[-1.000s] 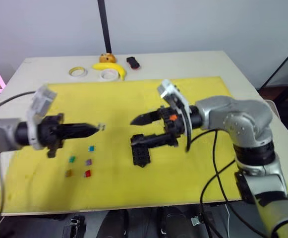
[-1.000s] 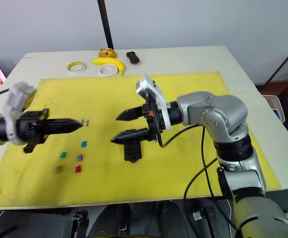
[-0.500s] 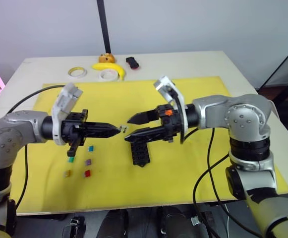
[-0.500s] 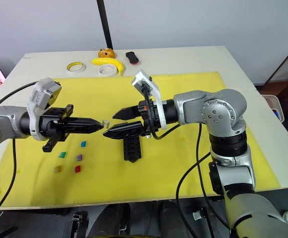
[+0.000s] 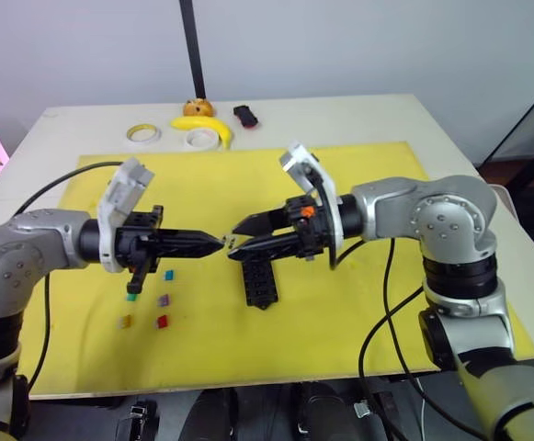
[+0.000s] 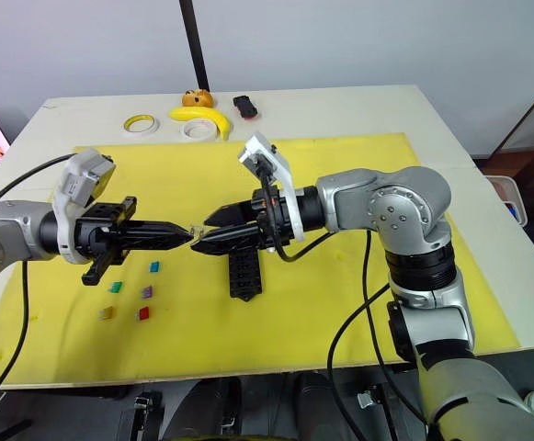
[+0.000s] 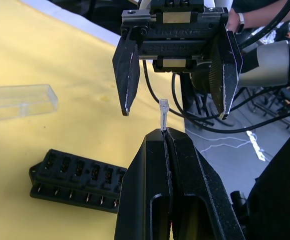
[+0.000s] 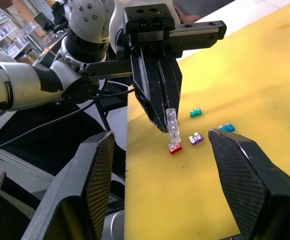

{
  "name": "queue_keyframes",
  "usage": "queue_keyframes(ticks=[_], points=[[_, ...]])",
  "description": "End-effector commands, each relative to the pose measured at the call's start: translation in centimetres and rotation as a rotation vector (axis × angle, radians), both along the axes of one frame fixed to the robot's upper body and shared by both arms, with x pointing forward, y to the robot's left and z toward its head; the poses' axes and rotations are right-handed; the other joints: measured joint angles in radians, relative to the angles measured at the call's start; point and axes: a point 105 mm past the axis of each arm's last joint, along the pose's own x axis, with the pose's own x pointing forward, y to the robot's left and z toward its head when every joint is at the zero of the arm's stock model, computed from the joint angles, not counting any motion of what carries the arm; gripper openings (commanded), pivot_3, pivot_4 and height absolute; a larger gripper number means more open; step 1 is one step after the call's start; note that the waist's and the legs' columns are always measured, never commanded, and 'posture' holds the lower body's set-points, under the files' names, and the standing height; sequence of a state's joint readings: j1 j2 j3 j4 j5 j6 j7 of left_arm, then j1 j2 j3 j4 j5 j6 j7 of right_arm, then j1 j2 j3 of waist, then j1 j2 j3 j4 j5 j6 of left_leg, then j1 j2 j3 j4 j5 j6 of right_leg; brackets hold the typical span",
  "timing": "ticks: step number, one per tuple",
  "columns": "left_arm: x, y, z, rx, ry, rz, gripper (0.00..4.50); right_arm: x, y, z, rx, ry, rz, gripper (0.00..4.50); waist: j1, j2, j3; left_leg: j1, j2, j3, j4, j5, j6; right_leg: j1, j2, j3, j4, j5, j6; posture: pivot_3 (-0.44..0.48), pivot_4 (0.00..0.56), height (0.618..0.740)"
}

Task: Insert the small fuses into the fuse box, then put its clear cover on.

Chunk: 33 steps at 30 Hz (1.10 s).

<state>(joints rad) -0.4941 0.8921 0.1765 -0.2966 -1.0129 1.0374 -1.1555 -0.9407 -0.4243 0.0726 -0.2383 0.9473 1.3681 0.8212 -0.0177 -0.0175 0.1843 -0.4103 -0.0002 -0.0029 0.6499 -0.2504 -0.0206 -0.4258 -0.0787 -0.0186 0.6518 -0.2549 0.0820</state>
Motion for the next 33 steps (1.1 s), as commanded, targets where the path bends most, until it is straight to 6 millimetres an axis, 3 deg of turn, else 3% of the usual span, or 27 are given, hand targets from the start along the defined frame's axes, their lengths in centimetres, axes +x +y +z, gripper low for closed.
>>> queue_keyframes(ticks=[1, 22, 25, 28, 33], points=[[-0.42, 0.01, 0.37, 0.008, -0.034, -0.01, 0.0, -0.46, 0.16, 1.27, 0.021, -0.063, 0.027, 2.35, -0.001, 0.0, 0.0, 0.0, 0.0, 0.0, 0.0, 0.0, 0.0, 0.0, 0.0, 0.0, 0.0, 0.0, 0.0, 0.0, 0.15, 0.74], [-0.29, -0.22, 0.41, 0.005, -0.038, -0.011, 0.0, -0.68, 0.43, 0.95, 0.01, -0.082, 0.044, 2.35, 0.0, 0.0, 0.0, 0.0, 0.0, 0.0, 0.0, 0.0, 0.0, 0.0, 0.0, 0.0, 0.0, 0.0, 0.0, 0.0, 0.15, 0.74], [-0.29, -0.38, 0.32, 0.005, -0.038, -0.013, 0.0, -0.7, 0.51, 0.93, 0.011, -0.083, 0.045, 1.53, 0.0, 0.0, 0.0, 0.0, 0.0, 0.0, 0.0, 0.0, 0.0, 0.0, 0.0, 0.0, 0.0, 0.0, 0.0, 0.0, 0.15, 0.74], [-0.29, -0.51, 0.17, 0.006, -0.038, -0.014, 0.0, -0.75, 0.57, 0.96, 0.013, -0.083, 0.049, 0.1, 0.001, 0.0, 0.0, 0.0, 0.0, 0.0, 0.0, 0.0, 0.0, 0.0, 0.0, 0.0, 0.0, 0.0, 0.0, 0.0, 0.15, 0.74], [-0.33, -0.5, -0.08, 0.014, -0.036, -0.013, 0.0, -0.79, 0.56, 0.9, 0.01, -0.086, 0.05, 0.04, 0.0, 0.0, 0.0, 0.0, 0.0, 0.0, 0.0, 0.0, 0.0, 0.0, 0.0, 0.0, 0.0, 0.0, 0.0, 0.0, 0.15, 0.74]])
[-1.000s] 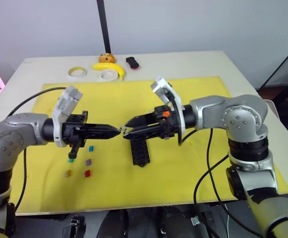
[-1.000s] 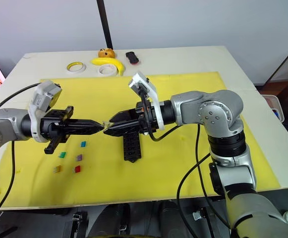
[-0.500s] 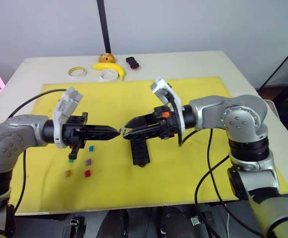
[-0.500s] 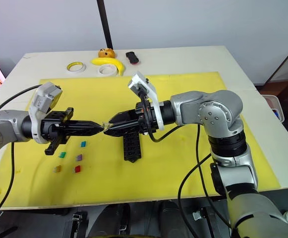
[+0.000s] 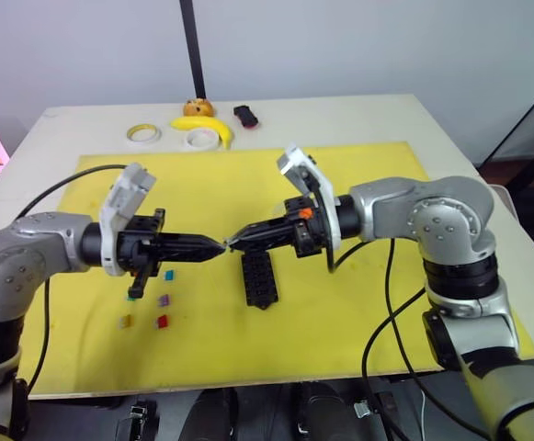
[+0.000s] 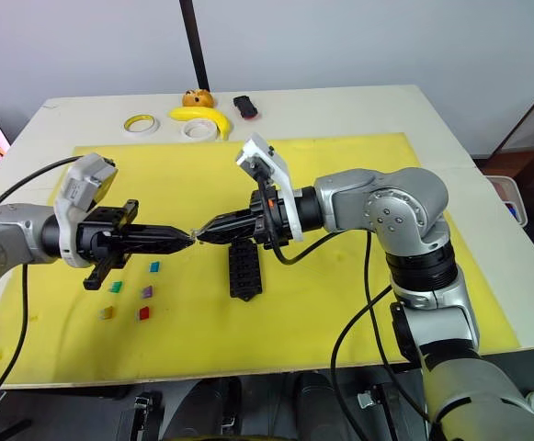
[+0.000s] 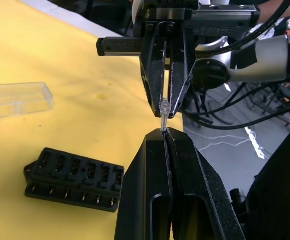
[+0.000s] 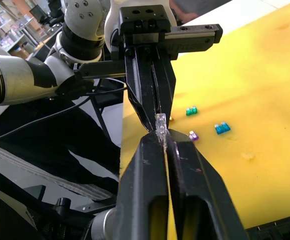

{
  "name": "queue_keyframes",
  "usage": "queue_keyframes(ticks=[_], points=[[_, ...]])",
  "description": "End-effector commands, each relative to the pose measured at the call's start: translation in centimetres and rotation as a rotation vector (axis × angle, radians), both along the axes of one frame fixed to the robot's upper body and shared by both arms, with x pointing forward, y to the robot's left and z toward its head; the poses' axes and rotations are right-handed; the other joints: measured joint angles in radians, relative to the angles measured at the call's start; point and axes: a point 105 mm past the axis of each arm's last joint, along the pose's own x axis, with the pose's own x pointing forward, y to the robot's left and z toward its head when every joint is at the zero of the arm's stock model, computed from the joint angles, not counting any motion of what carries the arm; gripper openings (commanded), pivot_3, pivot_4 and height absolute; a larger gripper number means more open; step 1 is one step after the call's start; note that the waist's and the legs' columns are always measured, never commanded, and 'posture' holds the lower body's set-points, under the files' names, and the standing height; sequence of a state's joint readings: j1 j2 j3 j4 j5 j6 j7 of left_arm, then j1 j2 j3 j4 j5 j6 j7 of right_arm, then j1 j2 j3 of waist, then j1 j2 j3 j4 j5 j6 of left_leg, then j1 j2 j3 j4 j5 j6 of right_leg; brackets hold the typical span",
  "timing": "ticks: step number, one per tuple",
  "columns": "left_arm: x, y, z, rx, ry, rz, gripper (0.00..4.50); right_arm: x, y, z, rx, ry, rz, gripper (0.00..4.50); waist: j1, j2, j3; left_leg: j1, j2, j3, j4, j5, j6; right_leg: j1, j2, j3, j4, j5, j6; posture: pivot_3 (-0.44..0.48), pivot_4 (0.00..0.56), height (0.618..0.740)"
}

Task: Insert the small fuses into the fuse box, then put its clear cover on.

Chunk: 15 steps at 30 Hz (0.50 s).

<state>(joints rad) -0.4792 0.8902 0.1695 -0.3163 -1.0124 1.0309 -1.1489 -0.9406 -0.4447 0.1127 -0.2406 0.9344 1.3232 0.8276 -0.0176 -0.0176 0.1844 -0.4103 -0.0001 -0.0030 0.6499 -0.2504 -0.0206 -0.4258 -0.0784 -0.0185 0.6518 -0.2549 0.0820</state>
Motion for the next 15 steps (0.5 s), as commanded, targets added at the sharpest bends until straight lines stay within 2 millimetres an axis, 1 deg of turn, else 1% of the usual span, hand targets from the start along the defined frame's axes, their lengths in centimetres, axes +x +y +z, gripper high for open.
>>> queue_keyframes(ticks=[1, 6, 7, 9, 10, 11, 12, 15], points=[[-0.1, -0.2, 0.2, 0.008, -0.037, -0.007, 0.0, -0.9, 0.4, 1.2, 0.025, -0.057, 0.05, 0.04, 0.0, 0.0, 0.0, 0.0, 0.0, 0.0, 0.0, 0.0, 0.0, 0.0, 0.0, 0.0, 0.0, 0.0, 0.0, 0.0, 0.15, 0.74], [0.2, 0.0, -0.2, 0.054, -0.009, 0.025, 0.0, -0.9, 0.3, 0.9, -0.002, -0.085, 0.041, 0.04, 0.001, 0.0, 0.0, 0.0, 0.0, 0.0, 0.0, 0.0, 0.0, 0.0, 0.0, 0.0, 0.0, 0.0, 0.0, 0.0, 0.15, 0.74], [0.2, 0.1, -0.3, 0.075, -0.017, 0.03, 0.27, -0.9, 0.2, 0.7, -0.017, -0.105, 0.045, 0.01, 0.0, 0.0, 0.0, 0.0, 0.0, 0.0, 0.0, 0.0, 0.0, 0.0, 0.0, 0.0, 0.0, 0.0, 0.0, 0.0, 0.15, 0.74], [0.2, 0.6, -0.4, 0.105, -0.05, 0.048, 0.92, -0.9, 0.0, 0.4, -0.052, -0.156, 0.044, 0.0, -0.001, 0.0, 0.0, 0.0, 0.0, 0.0, 0.0, 0.0, 0.0, 0.0, 0.0, 0.0, 0.0, 0.0, 0.0, 0.0, 0.15, 0.74], [0.3, 0.8, -0.5, 0.128, -0.07, 0.062, 1.42, -0.8, -0.2, 0.2, -0.072, -0.186, 0.043, 0.0, -0.001, 0.0, 0.0, 0.0, 0.0, 0.0, 0.0, 0.0, 0.0, 0.0, 0.0, 0.0, 0.0, 0.0, 0.0, 0.0, 0.15, 0.74], [0.4, 1.1, -0.9, 0.166, -0.098, 0.082, 1.83, -0.6, -0.5, 0.0, -0.099, -0.226, 0.041, 0.0, -0.001, 0.0, 0.0, 0.0, 0.0, 0.0, 0.0, 0.0, 0.0, 0.0, 0.0, 0.0, 0.0, 0.0, 0.0, 0.0, 0.15, 0.74], [0.4, 1.3, -1.2, 0.194, -0.118, 0.092, 2.42, -0.5, -0.7, -0.2, -0.117, -0.253, 0.042, 0.0, -0.001, 0.0, 0.0, 0.0, 0.0, 0.0, 0.0, 0.0, 0.0, 0.0, 0.0, 0.0, 0.0, 0.0, 0.0, 0.0, 0.15, 0.74], [-0.1, 1.4, -3.6, 0.289, -0.134, 0.082, 3.83, 0.1, -1.5, -1.3, -0.165, -0.4, 0.066, 0.0, 0.0, 0.0, 0.0, 0.0, 0.0, 0.0, 0.0, 0.0, 0.0, 0.0, 0.0, 0.0, -0.001, 0.0, 0.0, 0.0, 0.15, 0.74]])
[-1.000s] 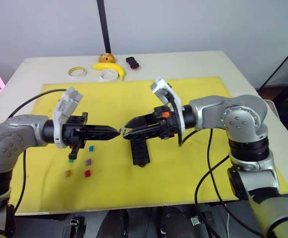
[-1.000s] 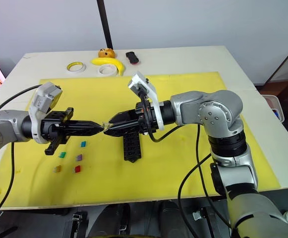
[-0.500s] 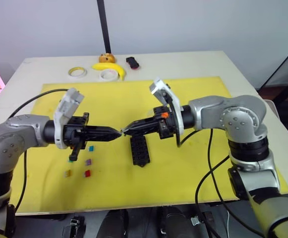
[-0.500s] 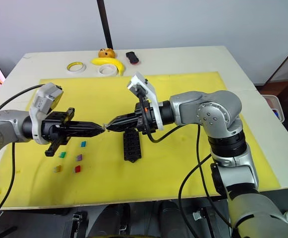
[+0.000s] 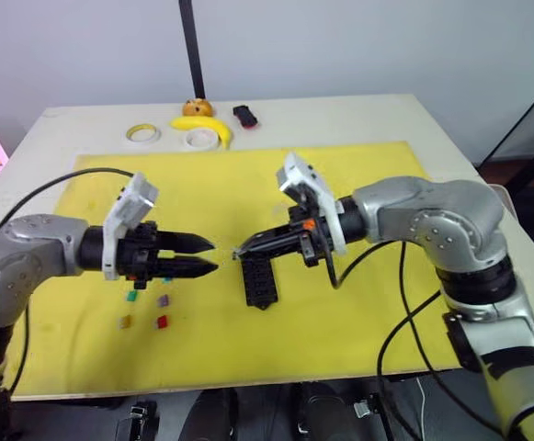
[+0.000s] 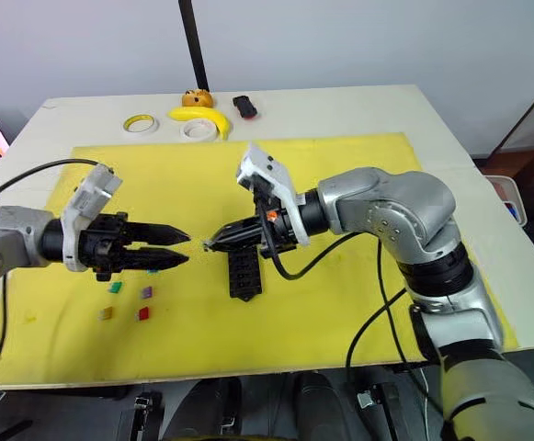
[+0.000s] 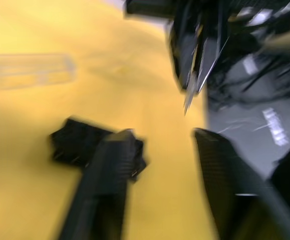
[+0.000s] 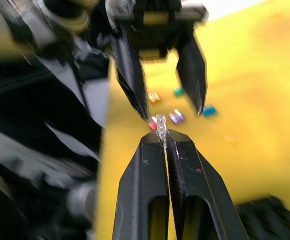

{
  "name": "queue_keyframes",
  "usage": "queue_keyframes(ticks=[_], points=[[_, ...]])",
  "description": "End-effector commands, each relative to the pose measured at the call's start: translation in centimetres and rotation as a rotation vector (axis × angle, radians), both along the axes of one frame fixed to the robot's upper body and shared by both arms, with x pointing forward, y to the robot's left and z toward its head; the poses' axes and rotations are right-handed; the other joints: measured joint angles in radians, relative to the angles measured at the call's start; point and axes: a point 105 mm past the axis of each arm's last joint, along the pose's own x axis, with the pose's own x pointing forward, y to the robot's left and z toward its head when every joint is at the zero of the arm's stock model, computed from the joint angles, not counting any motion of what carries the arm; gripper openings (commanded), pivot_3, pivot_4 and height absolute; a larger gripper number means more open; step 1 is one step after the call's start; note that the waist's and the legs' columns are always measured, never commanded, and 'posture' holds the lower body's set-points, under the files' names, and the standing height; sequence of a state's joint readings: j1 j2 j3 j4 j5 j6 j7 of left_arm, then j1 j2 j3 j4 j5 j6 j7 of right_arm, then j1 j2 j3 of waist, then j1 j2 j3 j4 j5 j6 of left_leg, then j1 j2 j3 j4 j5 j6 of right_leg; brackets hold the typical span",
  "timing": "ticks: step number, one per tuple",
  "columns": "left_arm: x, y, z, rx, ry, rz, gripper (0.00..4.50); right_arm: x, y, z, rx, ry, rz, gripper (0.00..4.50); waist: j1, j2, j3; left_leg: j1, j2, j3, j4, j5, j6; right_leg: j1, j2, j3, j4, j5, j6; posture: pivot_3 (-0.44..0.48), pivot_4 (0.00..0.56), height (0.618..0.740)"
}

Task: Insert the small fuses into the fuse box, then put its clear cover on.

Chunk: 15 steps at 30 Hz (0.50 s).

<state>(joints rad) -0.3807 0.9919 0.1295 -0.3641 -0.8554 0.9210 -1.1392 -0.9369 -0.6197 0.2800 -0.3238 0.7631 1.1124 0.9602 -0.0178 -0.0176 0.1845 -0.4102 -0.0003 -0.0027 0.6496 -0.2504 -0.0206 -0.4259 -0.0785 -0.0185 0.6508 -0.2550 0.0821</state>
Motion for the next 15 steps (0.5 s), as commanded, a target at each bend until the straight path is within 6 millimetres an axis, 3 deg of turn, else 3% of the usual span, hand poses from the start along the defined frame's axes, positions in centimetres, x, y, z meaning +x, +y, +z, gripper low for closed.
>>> queue_keyframes(ticks=[1, 8, 15], points=[[-0.7, -0.3, -1.9, 0.123, -0.073, -0.037, 4.31, -0.2, -0.5, -0.4, -0.031, -0.194, 0.083, 0.0, 0.001, 0.0, 0.0, 0.0, 0.0, 0.0, 0.0, 0.0, 0.0, 0.0, 0.0, 0.0, -0.001, 0.0, 0.0, 0.0, 0.15, 0.74], [-0.9, -1.6, -5.1, 0.203, -0.133, -0.065, 4.47, 0.5, -1.0, -3.8, -0.101, -0.283, 0.138, 0.0, 0.004, -0.001, 0.0, 0.0, 0.0, 0.0, 0.001, 0.0, 0.0, 0.001, 0.0, 0.0, -0.001, 0.0, 0.0, 0.0, 0.15, 0.74], [-1.1, -2.6, -5.6, 0.18, -0.166, -0.062, 4.47, 1.0, -1.3, -5.4, -0.154, -0.296, 0.148, 0.0, 0.004, -0.001, 0.0, 0.0, 0.001, 0.0, 0.001, 0.0, 0.0, 0.001, 0.001, 0.0, -0.001, 0.0, 0.0, 0.0, 0.15, 0.74]])
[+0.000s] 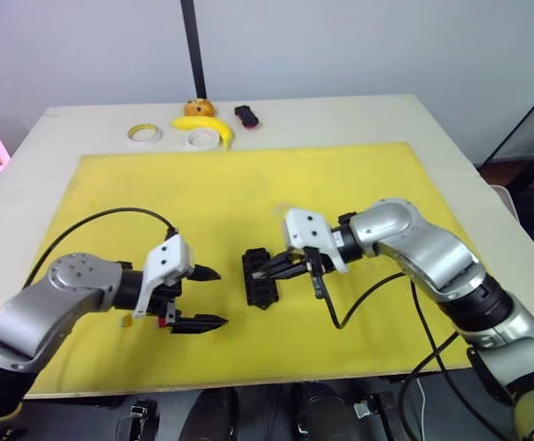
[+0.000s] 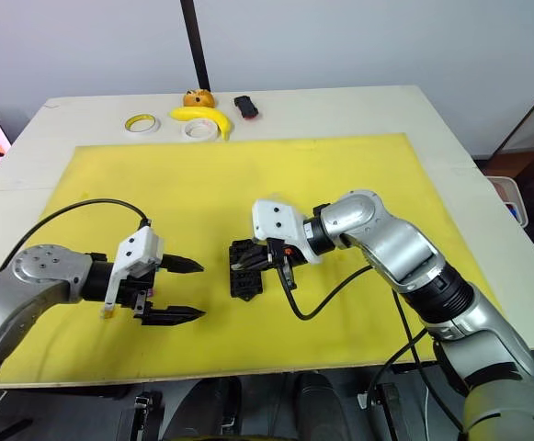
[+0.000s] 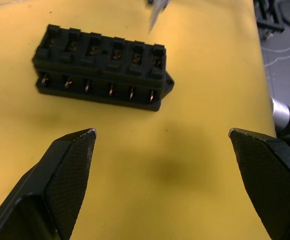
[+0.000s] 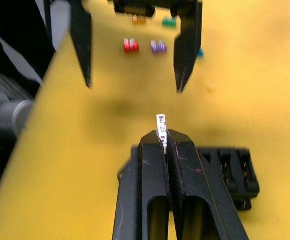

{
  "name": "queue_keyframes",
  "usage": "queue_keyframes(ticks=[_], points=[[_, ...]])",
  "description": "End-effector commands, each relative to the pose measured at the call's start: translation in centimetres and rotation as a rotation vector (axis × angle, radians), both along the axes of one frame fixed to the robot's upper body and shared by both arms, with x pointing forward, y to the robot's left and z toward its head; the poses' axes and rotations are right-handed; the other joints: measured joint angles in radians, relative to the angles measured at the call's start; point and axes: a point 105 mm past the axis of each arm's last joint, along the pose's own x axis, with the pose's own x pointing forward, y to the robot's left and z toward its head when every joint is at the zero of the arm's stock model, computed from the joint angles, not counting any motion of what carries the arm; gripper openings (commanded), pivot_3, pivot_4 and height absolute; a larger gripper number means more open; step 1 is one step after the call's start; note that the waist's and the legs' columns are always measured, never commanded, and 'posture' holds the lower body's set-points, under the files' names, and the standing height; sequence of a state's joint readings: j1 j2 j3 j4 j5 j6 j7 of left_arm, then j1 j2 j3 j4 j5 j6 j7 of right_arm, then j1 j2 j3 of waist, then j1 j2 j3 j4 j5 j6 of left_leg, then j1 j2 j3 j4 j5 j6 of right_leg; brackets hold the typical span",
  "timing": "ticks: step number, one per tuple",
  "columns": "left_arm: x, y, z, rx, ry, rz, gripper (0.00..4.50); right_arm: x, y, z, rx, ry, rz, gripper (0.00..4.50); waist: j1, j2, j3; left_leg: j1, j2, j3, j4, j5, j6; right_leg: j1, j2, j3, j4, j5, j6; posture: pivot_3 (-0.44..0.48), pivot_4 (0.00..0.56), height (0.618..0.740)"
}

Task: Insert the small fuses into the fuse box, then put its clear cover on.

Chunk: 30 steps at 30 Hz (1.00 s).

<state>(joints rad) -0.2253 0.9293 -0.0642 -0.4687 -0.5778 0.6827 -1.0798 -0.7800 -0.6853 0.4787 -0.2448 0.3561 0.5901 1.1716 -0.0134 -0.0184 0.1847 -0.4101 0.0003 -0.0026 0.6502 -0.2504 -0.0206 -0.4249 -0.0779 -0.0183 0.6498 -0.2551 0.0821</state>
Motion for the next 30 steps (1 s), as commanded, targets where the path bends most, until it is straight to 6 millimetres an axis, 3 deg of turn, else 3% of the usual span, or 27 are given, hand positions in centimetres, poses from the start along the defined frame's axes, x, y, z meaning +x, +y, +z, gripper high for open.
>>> queue_keyframes(ticks=[1, 30], points=[[-0.1, -0.4, 0.4, 0.013, -0.081, -0.02, 4.47, -0.3, 0.1, 0.4, 0.001, -0.019, 0.032, 0.0, 0.0, 0.0, 0.0, 0.0, 0.0, 0.0, 0.0, 0.0, 0.0, 0.0, 0.0, 0.0, 0.0, 0.0, 0.0, 0.0, 0.15, 0.74], [0.6, -1.5, -0.7, 0.021, -0.139, 0.001, 4.47, -0.7, 0.2, -1.6, -0.026, 0.033, 0.041, 0.0, 0.001, 0.0, 0.0, 0.0, 0.0, 0.0, 0.001, 0.0, 0.0, 0.001, 0.0, 0.0, 0.001, 0.0, 0.0, 0.0, 0.15, 0.74]])
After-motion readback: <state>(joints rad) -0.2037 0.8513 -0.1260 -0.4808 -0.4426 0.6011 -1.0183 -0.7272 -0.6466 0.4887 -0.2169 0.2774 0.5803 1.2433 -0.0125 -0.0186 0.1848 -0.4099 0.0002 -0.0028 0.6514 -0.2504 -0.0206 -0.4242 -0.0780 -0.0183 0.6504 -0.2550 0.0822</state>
